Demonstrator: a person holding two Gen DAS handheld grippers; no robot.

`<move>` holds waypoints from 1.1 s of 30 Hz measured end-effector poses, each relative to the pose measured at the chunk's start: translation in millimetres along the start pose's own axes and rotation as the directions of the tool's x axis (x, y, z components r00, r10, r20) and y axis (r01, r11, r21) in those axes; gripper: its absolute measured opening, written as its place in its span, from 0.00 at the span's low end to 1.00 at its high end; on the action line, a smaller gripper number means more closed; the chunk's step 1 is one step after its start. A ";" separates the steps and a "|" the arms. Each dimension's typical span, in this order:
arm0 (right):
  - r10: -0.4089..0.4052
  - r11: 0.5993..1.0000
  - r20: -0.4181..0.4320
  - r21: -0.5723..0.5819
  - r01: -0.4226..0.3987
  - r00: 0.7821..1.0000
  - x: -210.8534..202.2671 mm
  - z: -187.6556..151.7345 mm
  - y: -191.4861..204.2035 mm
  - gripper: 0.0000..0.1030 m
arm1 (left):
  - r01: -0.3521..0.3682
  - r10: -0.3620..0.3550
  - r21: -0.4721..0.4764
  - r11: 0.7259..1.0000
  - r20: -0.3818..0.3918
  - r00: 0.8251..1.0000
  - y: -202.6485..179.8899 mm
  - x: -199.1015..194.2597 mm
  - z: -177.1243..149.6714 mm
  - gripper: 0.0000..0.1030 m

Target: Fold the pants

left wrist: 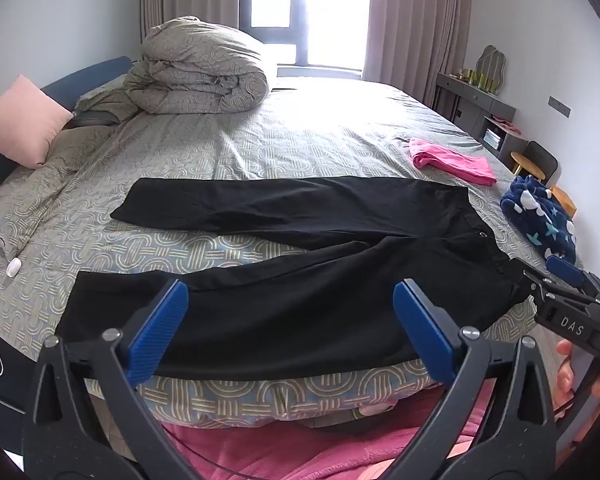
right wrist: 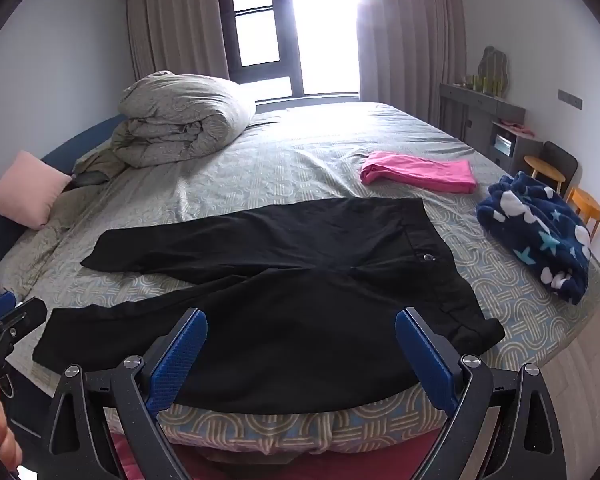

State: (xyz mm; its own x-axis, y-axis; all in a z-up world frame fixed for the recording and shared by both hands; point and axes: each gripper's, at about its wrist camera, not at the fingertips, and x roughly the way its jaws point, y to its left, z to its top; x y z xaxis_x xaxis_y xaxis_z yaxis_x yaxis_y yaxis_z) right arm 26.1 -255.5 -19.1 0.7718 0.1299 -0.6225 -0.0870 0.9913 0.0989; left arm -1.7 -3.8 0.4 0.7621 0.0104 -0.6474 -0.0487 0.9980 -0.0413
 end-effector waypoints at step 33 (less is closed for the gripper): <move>-0.009 1.000 0.002 0.006 0.009 1.000 0.1 3.2 -8.9 0.94 | -0.002 0.002 0.028 1.000 0.004 1.000 -4.6 1.9 0.8 0.99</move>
State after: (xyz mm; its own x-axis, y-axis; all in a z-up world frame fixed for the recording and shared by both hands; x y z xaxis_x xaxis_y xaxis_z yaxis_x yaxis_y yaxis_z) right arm 29.0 -264.4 -17.6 0.7739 0.1207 -0.6217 -0.0763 0.9923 0.0977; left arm 0.5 -8.3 0.0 0.7645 0.0126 -0.6445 -0.0321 0.9993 -0.0186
